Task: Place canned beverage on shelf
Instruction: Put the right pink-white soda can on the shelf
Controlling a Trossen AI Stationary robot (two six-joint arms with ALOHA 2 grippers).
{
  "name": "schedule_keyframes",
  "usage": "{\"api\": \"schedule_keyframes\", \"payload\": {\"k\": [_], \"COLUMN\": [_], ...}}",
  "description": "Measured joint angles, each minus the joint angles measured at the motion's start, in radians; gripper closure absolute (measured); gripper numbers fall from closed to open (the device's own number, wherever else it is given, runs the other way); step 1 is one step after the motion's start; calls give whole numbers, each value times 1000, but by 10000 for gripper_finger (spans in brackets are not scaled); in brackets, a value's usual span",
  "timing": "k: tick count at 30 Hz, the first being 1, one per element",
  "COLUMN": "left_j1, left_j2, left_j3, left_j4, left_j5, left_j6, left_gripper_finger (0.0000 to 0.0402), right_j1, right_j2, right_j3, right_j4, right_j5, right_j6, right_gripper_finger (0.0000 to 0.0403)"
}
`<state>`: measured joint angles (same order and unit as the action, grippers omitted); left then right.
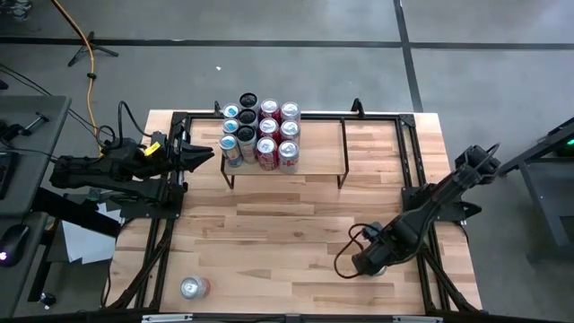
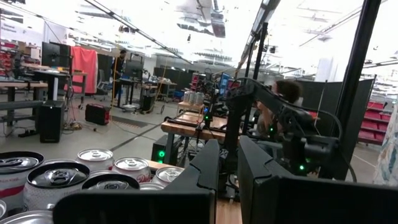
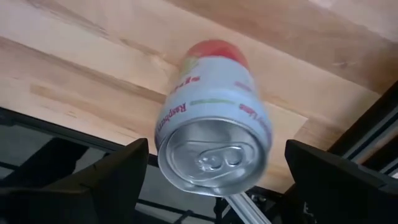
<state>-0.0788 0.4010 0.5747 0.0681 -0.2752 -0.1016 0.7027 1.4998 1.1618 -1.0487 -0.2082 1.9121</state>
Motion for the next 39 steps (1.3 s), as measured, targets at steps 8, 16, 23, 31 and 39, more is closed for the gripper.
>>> {"api": "schedule_keyframes", "payload": {"k": [8, 16, 23, 31, 39], "left_j1": [0, 0, 0, 0, 0], "left_j2": [0, 0, 0, 0, 0], "left_j3": [0, 0, 0, 0, 0], "left_j4": [0, 0, 2, 5, 5], "left_j5": [0, 0, 0, 0, 0], "left_j6": [0, 0, 0, 0, 0], "left_gripper_finger": [401, 401, 401, 401, 401], "right_j1": [1, 1, 0, -47, -279], "right_j2": [82, 118, 108, 74, 61], "right_j3": [0, 0, 29, 351, 786], "right_j4": [74, 71, 36, -226, -529], "right_j5": [-29, -22, -34, -89, 153], "right_j6": [-34, -35, -106, -379, -626], "right_gripper_finger": [39, 53, 117, 119, 119]}}
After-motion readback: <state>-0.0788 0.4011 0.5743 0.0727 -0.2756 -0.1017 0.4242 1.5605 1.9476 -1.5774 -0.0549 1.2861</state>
